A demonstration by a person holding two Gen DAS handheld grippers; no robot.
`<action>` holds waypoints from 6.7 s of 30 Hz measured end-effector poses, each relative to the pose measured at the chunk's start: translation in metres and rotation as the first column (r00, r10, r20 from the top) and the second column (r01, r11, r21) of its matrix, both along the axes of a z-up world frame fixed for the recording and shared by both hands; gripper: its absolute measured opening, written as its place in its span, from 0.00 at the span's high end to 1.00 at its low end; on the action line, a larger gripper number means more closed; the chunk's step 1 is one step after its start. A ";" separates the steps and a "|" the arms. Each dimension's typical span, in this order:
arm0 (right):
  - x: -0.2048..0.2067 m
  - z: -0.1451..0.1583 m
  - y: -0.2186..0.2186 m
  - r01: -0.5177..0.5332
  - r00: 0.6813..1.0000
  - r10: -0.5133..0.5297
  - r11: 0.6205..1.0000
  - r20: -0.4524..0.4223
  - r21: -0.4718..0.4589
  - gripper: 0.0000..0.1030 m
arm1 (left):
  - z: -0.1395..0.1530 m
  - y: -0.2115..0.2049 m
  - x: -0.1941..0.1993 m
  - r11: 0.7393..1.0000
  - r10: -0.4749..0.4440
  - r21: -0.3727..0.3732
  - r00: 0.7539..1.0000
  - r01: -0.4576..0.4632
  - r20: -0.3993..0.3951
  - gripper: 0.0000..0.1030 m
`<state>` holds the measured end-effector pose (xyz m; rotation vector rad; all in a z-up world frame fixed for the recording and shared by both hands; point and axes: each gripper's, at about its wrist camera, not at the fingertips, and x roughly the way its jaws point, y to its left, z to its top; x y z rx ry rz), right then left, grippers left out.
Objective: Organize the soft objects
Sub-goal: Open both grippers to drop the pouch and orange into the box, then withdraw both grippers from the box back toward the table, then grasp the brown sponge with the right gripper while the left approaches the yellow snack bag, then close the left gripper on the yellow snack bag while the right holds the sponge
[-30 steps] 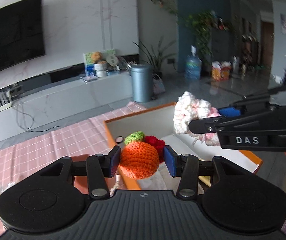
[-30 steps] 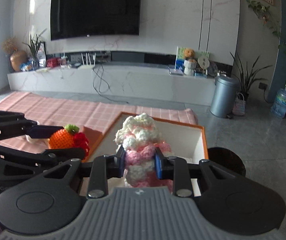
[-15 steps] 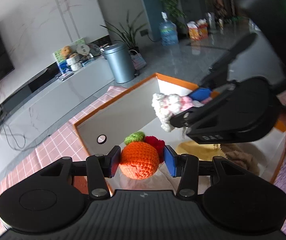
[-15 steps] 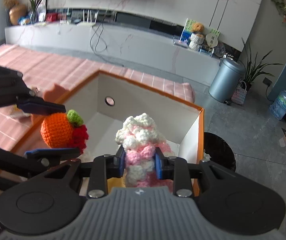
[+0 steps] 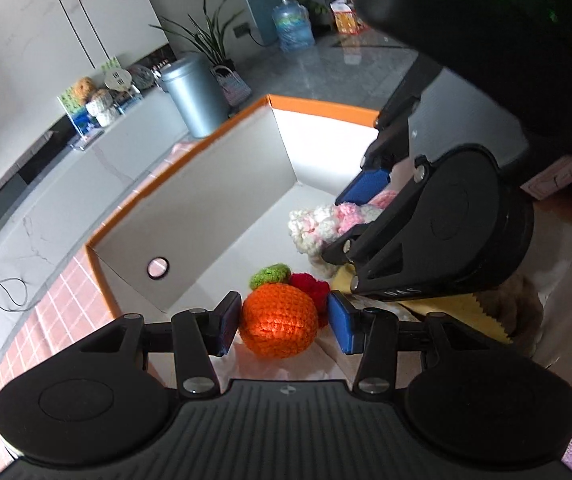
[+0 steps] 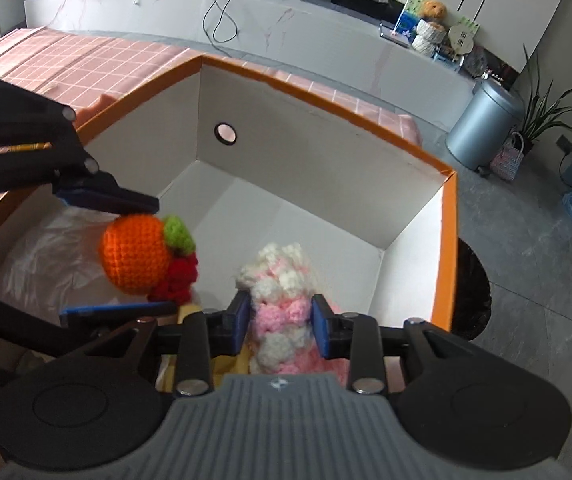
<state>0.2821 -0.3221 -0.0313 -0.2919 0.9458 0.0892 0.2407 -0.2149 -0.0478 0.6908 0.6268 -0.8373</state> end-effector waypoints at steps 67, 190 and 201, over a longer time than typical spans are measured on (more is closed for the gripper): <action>-0.141 0.058 0.118 0.154 0.841 -0.287 0.939 0.458 0.306 0.13 | 0.057 0.190 -0.082 0.625 0.612 -0.599 0.791 -0.501 -0.022 0.19; -0.088 -0.022 0.207 -0.075 0.993 0.035 0.925 0.114 0.372 0.37 | -0.001 0.274 -0.071 0.655 0.658 -0.209 0.683 -0.727 -0.317 0.19; -0.087 -0.030 0.217 -0.198 0.975 0.158 0.936 0.157 0.291 0.16 | -0.015 0.274 -0.067 0.706 0.654 -0.137 0.713 -0.695 -0.253 0.24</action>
